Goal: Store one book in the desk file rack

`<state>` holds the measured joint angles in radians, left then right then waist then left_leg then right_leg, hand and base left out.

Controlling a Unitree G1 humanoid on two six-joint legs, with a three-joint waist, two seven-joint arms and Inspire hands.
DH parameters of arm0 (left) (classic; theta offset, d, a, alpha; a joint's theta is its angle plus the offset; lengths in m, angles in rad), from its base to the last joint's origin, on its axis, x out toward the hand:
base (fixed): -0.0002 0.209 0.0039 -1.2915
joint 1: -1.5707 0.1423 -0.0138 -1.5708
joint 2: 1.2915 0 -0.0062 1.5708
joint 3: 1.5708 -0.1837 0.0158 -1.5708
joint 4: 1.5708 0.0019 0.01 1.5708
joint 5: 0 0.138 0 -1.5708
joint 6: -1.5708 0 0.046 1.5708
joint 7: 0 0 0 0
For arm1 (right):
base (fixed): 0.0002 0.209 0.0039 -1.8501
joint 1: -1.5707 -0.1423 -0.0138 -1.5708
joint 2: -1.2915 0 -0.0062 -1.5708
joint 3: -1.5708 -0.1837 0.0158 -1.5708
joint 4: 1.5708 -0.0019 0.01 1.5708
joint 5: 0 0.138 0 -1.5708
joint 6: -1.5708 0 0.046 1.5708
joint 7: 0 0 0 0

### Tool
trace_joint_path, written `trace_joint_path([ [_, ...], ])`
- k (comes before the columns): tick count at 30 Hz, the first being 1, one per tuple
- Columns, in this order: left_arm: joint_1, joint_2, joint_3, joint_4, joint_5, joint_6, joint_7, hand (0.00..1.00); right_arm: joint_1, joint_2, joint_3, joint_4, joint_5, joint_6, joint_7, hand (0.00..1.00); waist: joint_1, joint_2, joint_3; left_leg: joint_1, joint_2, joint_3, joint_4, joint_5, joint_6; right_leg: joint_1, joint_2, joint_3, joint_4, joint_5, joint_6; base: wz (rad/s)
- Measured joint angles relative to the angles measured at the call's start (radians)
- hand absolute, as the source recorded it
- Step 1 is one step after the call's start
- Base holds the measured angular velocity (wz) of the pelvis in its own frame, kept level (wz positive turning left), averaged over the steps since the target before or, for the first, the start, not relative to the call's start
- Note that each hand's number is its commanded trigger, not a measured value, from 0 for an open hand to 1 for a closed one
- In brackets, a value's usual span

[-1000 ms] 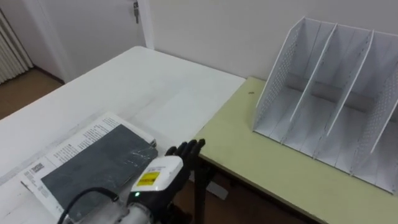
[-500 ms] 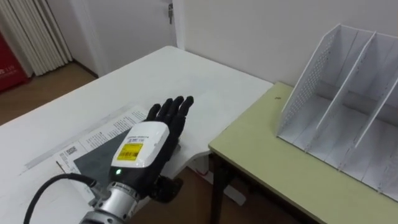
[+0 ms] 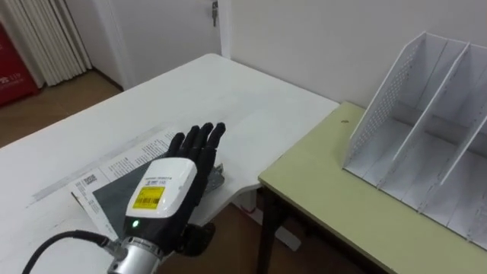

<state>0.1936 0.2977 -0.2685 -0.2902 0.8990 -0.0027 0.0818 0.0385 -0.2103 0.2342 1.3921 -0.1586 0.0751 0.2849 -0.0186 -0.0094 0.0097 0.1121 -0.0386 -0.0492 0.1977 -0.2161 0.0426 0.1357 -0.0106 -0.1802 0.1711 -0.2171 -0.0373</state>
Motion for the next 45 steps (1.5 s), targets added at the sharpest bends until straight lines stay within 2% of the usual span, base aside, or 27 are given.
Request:
trace_joint_path([
  [3, 0.002, 0.001, 0.000, 0.000, 0.000, 0.000, 0.000, 0.00, -0.001, 0.000, 0.000, -0.002, -0.004, -0.001, 0.000, 0.00, 0.000, -0.005, -0.0020, 0.004, -0.004, -0.009, 0.000, 0.000, 0.000, 0.007, 0.000, -0.001, -0.004, 0.000, 0.001, 0.03],
  [11, 0.025, 0.001, 0.000, 0.006, 0.007, 0.002, 0.001, 0.00, 0.005, -0.002, -0.003, -0.004, 0.000, -0.010, -0.004, 0.00, -0.004, -0.008, -0.0009, 0.010, -0.005, -0.017, 0.000, 0.000, 0.000, 0.020, -0.001, -0.011, -0.006, 0.000, 0.001, 0.02],
  [17, 0.028, 0.001, 0.002, 0.053, 0.009, 0.033, 0.001, 0.00, 0.003, -0.002, -0.023, -0.001, -0.005, -0.008, -0.012, 0.00, -0.001, -0.007, -0.0017, 0.015, -0.007, -0.017, 0.000, 0.000, 0.000, 0.024, -0.001, -0.011, -0.008, 0.000, 0.001, 0.01],
  [21, 0.037, 0.001, 0.026, 0.053, 0.049, 0.048, 0.000, 0.00, 0.003, -0.002, -0.024, 0.005, -0.009, 0.010, -0.008, 0.00, -0.001, -0.003, -0.0046, 0.017, -0.006, -0.018, 0.000, 0.000, 0.000, 0.026, -0.001, -0.011, -0.012, 0.001, 0.001, 0.00],
  [27, 0.050, 0.001, 0.085, 0.053, 0.089, 0.054, -0.003, 0.00, 0.011, -0.005, -0.060, 0.002, -0.031, 0.012, -0.002, 0.00, 0.000, 0.001, -0.0056, 0.017, -0.005, -0.018, 0.001, 0.000, 0.000, 0.027, -0.001, -0.011, -0.013, 0.001, 0.001, 0.00],
  [33, 0.055, 0.000, 0.108, 0.053, 0.097, 0.068, -0.003, 0.00, 0.019, -0.006, -0.082, 0.001, -0.031, 0.012, -0.009, 0.00, 0.003, 0.004, -0.0070, 0.014, -0.006, -0.018, 0.001, 0.000, 0.000, 0.028, -0.001, -0.015, -0.016, 0.001, 0.001, 0.01],
  [45, 0.077, -0.014, 0.123, 0.056, 0.097, 0.069, -0.003, 0.00, 0.023, -0.010, -0.082, 0.001, -0.035, 0.013, -0.010, 0.00, 0.004, 0.008, -0.0083, 0.022, -0.006, -0.018, 0.001, 0.000, 0.000, 0.041, -0.001, -0.018, -0.015, 0.001, 0.002, 0.01],
])
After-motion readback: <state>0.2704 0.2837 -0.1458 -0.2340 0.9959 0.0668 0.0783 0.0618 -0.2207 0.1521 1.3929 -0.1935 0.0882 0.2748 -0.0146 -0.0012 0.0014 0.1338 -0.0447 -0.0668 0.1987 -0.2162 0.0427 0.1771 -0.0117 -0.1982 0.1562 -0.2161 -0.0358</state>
